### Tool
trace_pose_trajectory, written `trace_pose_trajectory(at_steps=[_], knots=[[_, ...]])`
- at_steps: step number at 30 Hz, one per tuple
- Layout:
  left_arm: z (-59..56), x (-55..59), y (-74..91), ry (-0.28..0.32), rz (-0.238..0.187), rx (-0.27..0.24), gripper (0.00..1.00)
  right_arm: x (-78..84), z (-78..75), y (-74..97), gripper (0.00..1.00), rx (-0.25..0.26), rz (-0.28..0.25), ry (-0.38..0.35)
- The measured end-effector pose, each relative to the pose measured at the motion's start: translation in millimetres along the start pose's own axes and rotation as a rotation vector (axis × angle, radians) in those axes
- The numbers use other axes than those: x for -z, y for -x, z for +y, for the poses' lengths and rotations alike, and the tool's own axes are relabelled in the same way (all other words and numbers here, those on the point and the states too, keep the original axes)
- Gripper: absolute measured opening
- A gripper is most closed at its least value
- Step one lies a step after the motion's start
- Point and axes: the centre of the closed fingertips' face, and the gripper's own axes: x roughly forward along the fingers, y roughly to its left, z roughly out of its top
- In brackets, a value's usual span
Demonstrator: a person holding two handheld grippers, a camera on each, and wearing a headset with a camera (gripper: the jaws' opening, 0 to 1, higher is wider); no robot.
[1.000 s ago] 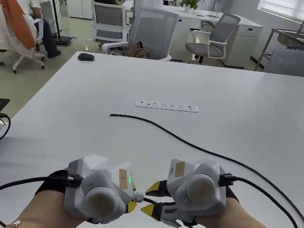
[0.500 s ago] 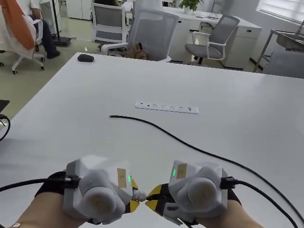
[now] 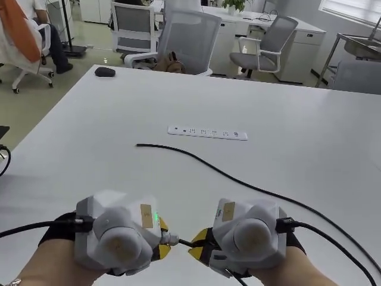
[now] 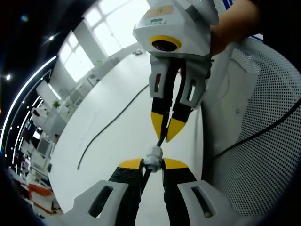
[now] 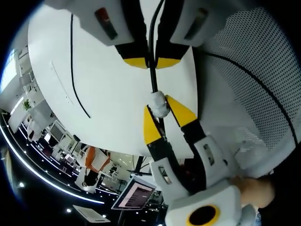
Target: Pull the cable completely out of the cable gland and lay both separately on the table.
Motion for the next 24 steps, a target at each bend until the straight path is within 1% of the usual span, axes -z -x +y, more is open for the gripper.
trace_pose_trajectory(at_steps=[1,2,4,8,12,14,18,24], knots=[[0.1,0.1,0.1,0.001,0.0,-0.001,0.17,0.9,-0.1,0.0,0.03,0.001,0.005,-0.001],[0.7,0.9,0.5,-0.001,0.005,-0.004,0.17,7.9,-1.0,-0.4,0.03,0.004,0.038,0.002],[0.5,1.4,0.6,0.001,0.007,-0.005,0.17,12.2,-2.0,0.0,0.03,0.01,0.055,-0.001],[2.3,0.9,1.4,0.007,0.005,-0.014,0.17,16.4,-5.4,1.6,0.03,0.024,0.071,-0.017],[4.2,1.5,2.7,0.011,0.007,-0.024,0.17,30.2,-10.1,2.4,0.03,0.042,0.129,-0.037],[4.3,1.5,3.0,0.013,0.006,-0.026,0.17,29.9,-9.6,3.2,0.03,0.04,0.125,-0.051],[4.7,1.3,3.2,0.012,0.007,-0.029,0.17,30.5,-10.1,3.4,0.03,0.044,0.129,-0.058],[7.5,3.2,4.2,0.021,0.01,-0.039,0.17,41.6,-14.5,5.9,0.03,0.061,0.171,-0.082]])
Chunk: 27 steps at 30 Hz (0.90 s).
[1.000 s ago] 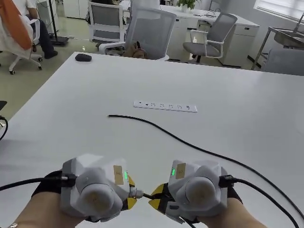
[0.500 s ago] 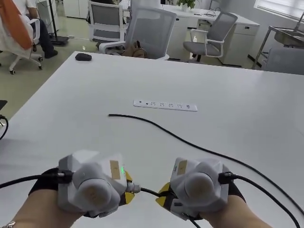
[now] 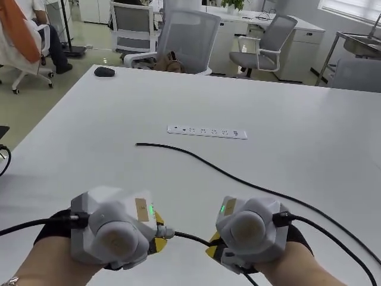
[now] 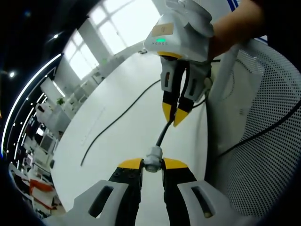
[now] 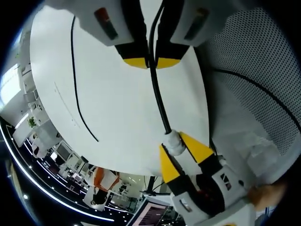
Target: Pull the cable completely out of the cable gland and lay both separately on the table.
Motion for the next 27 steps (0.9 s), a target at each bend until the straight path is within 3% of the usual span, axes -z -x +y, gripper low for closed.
trace_pose_trajectory(at_steps=[7,9,11,13,19,22,27], knots=[[3.8,1.7,1.1,0.008,0.004,-0.017,0.17,9.2,-8.5,2.5,0.03,0.031,0.031,-0.037],[11.1,7.7,3.0,0.024,0.031,-0.052,0.17,10.1,-14.1,5.5,0.03,0.05,0.021,-0.07],[15.1,10.3,4.0,0.036,0.031,-0.059,0.17,12.4,-18.2,6.5,0.03,0.063,0.026,-0.087],[14.7,9.4,4.8,0.056,0.015,-0.056,0.17,13.5,-24.2,8.3,0.03,0.089,0.026,-0.104],[10.2,7.7,2.1,0.032,0.02,-0.041,0.17,12.3,-30.3,12.3,0.03,0.112,0.007,-0.146],[8.9,6.7,1.5,0.031,0.015,-0.031,0.17,8.4,-33.8,15.4,0.03,0.142,0.01,-0.097],[4.5,9.7,-0.6,0.026,0.026,-0.01,0.17,-5.5,-39.2,18.3,0.03,0.118,-0.006,-0.079]])
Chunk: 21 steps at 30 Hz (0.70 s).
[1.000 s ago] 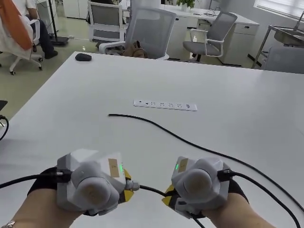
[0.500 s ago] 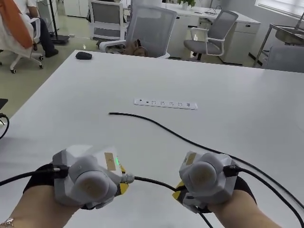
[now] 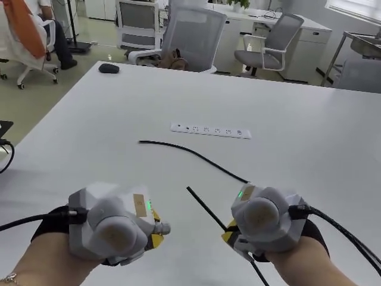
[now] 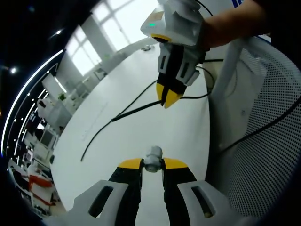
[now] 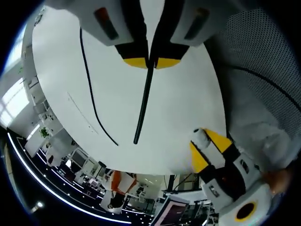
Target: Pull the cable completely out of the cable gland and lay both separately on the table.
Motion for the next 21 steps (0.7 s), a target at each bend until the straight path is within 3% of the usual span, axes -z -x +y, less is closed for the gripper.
trace_pose_trajectory(at_steps=[2,7,12,21], knots=[[-1.4,1.1,-1.2,0.001,0.003,0.008,0.17,-8.1,-8.8,-0.5,0.03,0.009,-0.01,0.027],[-4.8,3.0,-2.7,-0.006,0.01,0.021,0.17,-24.5,-46.8,-9.0,0.04,0.019,-0.038,0.006],[-3.7,11.3,-4.6,0.0,0.031,0.029,0.17,-36.8,-101.3,-25.1,0.04,0.047,-0.099,-0.085],[8.9,29.0,-2.5,0.048,0.067,0.012,0.17,-4.3,-202.4,-70.6,0.04,0.141,-0.075,-0.324]])
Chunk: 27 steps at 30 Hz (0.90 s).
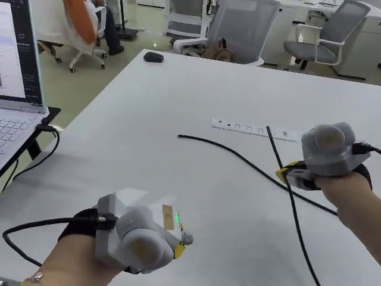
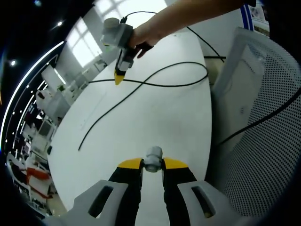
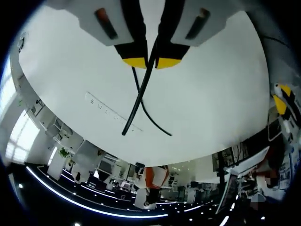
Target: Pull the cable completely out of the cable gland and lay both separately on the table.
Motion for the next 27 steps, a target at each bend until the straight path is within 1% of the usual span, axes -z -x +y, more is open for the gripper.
trace_pose_trajectory(at_steps=[1,2,3,4,5,6,7,8,9,12,14,17,18,20,21,22,24,26,27], knots=[[0.6,0.4,-0.1,0.004,0.0,-0.001,0.17,1.9,-5.3,-2.4,0.04,0.009,0.01,-0.014],[1.6,1.5,-0.7,0.013,0.002,0.0,0.17,4.5,-17.9,-9.8,0.04,0.019,0.022,-0.031],[1.8,1.8,-0.9,0.015,0.003,0.0,0.17,4.7,-22.2,-12.4,0.04,0.021,0.022,-0.03],[1.8,2.8,-1.6,0.018,0.006,0.001,0.17,8.7,-41.7,-20.7,0.04,0.053,0.028,-0.063],[1.7,3.5,-1.9,0.02,0.008,0.002,0.17,12.0,-47.9,-23.7,0.04,0.057,0.038,-0.088],[1.2,5.0,-2.5,0.025,0.013,0.005,0.17,17.7,-57.6,-28.4,0.04,0.063,0.054,-0.13],[1.1,6.1,-2.6,0.025,0.017,0.006,0.17,21.3,-62.4,-30.4,0.04,0.067,0.06,-0.156],[1.2,8.1,-3.1,0.025,0.024,0.007,0.17,26.9,-70.6,-33.6,0.04,0.076,0.071,-0.171],[1.3,9.3,-3.2,0.028,0.028,0.008,0.17,31.5,-75.6,-34.9,0.05,0.087,0.081,-0.184],[3.2,11.8,-2.6,0.046,0.034,0.005,0.17,49.1,-87.3,-39.4,0.05,0.101,0.125,-0.221],[5.1,13.0,-1.5,0.058,0.034,-0.003,0.17,57.2,-91.0,-42.0,0.06,0.099,0.136,-0.241],[6.8,14.5,-1.3,0.07,0.036,-0.007,0.17,70.5,-92.1,-41.6,0.09,0.099,0.176,-0.258],[7.1,14.8,-1.6,0.075,0.036,-0.007,0.17,78.8,-92.8,-37.9,0.09,0.108,0.218,-0.263],[7.2,14.6,-1.6,0.078,0.036,-0.007,0.17,82.1,-94.5,-34.9,0.1,0.116,0.217,-0.268],[7.1,13.8,-1.4,0.078,0.034,-0.007,0.17,83.4,-94.7,-32.7,0.13,0.116,0.219,-0.274],[6.7,12.9,-1.4,0.081,0.032,-0.006,0.17,84.8,-94.8,-28.1,0.15,0.119,0.215,-0.292],[4.7,9.0,-1.8,0.1,0.02,0.006,0.17,83.4,-90.0,-20.0,0.17,0.099,0.191,-0.31],[4.2,3.0,-1.9,0.106,-0.002,0.013,0.17,82.6,-85.2,-10.7,0.17,0.085,0.169,-0.302],[4.1,0.5,-2.0,0.111,-0.01,0.016,0.17,82.1,-81.5,-3.4,0.17,0.076,0.153,-0.293]])
